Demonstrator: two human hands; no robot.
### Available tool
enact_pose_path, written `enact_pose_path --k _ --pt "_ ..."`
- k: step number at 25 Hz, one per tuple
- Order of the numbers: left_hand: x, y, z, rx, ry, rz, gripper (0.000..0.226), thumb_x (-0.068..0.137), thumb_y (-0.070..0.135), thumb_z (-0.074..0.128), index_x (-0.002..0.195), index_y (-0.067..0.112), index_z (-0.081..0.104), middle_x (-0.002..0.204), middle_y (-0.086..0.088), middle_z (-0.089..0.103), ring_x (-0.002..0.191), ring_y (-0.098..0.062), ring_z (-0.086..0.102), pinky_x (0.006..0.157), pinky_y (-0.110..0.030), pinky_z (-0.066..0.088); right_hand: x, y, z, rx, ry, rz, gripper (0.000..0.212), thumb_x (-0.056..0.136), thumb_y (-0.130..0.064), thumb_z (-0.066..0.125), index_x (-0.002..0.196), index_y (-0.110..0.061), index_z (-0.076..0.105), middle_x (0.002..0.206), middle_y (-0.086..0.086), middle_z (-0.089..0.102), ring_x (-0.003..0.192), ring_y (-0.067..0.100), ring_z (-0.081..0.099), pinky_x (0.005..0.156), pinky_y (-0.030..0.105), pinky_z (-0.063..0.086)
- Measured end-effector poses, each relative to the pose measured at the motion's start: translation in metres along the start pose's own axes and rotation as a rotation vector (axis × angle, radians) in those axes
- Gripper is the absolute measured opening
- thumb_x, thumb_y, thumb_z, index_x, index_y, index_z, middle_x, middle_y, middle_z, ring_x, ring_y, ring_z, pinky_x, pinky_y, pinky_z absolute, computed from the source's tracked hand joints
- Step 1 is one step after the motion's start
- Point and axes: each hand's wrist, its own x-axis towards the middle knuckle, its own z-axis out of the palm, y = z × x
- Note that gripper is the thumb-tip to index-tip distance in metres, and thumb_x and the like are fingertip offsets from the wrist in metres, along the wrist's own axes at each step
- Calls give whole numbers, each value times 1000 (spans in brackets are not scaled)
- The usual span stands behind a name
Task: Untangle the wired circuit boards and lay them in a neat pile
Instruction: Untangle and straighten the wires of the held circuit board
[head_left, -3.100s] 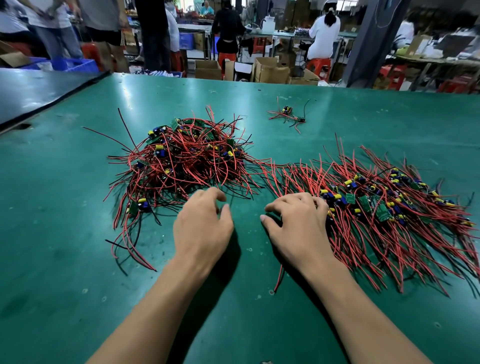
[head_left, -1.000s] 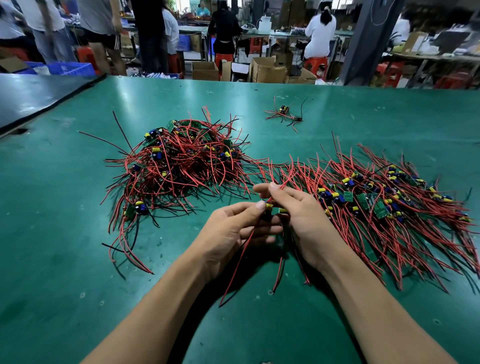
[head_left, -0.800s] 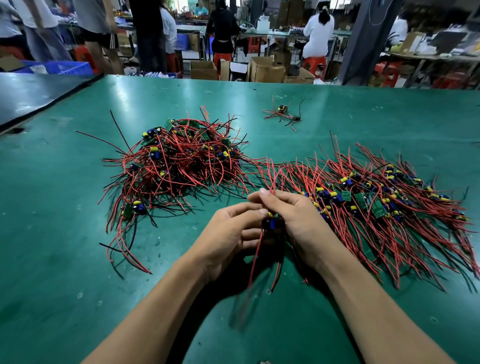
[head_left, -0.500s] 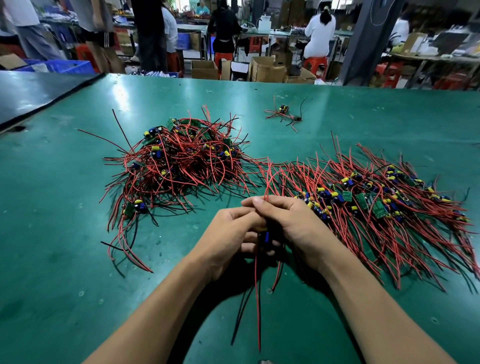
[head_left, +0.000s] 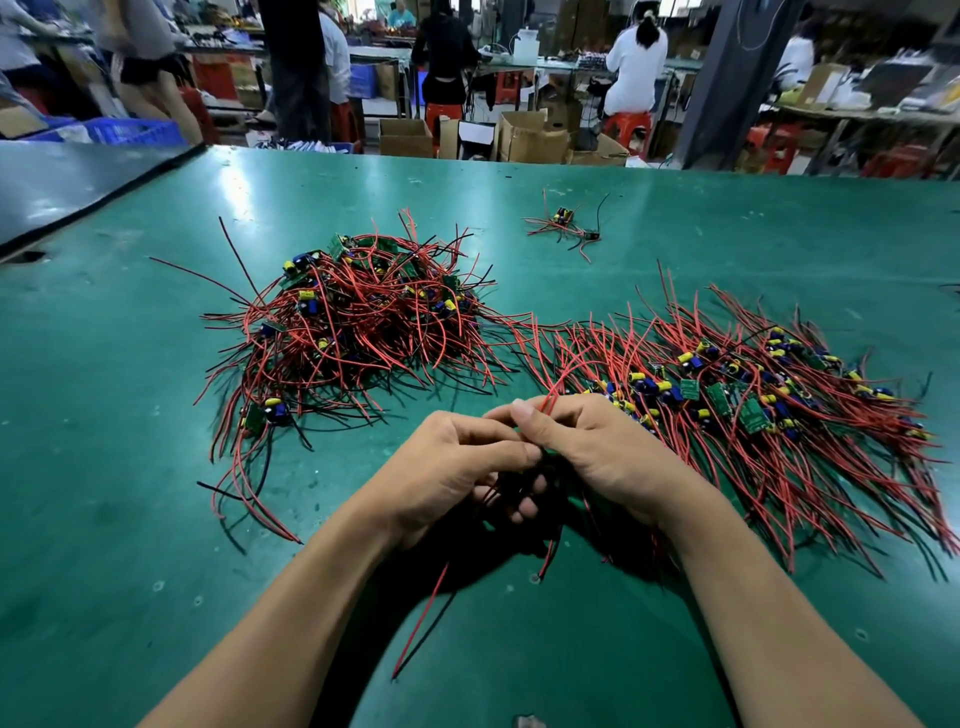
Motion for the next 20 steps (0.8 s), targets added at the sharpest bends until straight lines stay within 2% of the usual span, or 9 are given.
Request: enact_pose_path --k 3,5,8,10,12,16,20 --pt "0 0 2 -1 -12 -22 16 92 14 62 95 0 71 81 -18 70 74 -29 68 69 -38 56 0 -2 -7 -174 174 -62 38 91 -49 58 94 -16 77 84 16 74 55 14 65 50 20 50" --pt "0 1 2 -66 -43 -52 13 92 10 63 87 3 73 77 -19 69 65 -27 67 62 -34 56 1 0 -8 -215 254 -93 37 94 -48 56 87 -18 76 77 14 73 48 14 60 46 20 47" --pt "0 1 4 -187 -67 -92 23 91 4 59 76 9 76 69 -15 67 51 -22 62 49 -25 52 5 5 -4 -230 367 -136 35 101 -42 53 93 -16 75 58 0 67 45 10 57 45 17 44" --pt "2 -1 9 -200 -15 -103 23 94 11 59 76 11 74 64 -12 65 48 -20 60 46 -22 49 8 7 -2 -230 400 -122 37 103 -43 51 94 -17 76 59 -5 68 50 8 60 50 17 46" --pt "6 -4 13 -239 49 -98 22 96 19 60 80 10 71 62 -10 63 46 -20 59 44 -22 48 8 6 0 -139 354 -67 40 100 -49 53 94 -17 77 63 -3 70 55 11 63 53 21 50" --pt "9 -9 13 -296 116 -13 20 98 10 56 88 1 70 70 -14 67 50 -19 61 47 -23 51 5 6 7 85 108 35 38 94 -51 62 92 -16 77 57 7 57 49 23 62 47 26 50" --pt "8 -9 10 -292 109 -7 17 96 7 58 89 -3 70 69 -13 67 49 -17 59 46 -22 50 6 9 6 126 129 12 35 96 -43 62 99 -11 76 58 12 56 54 30 64 52 32 54"
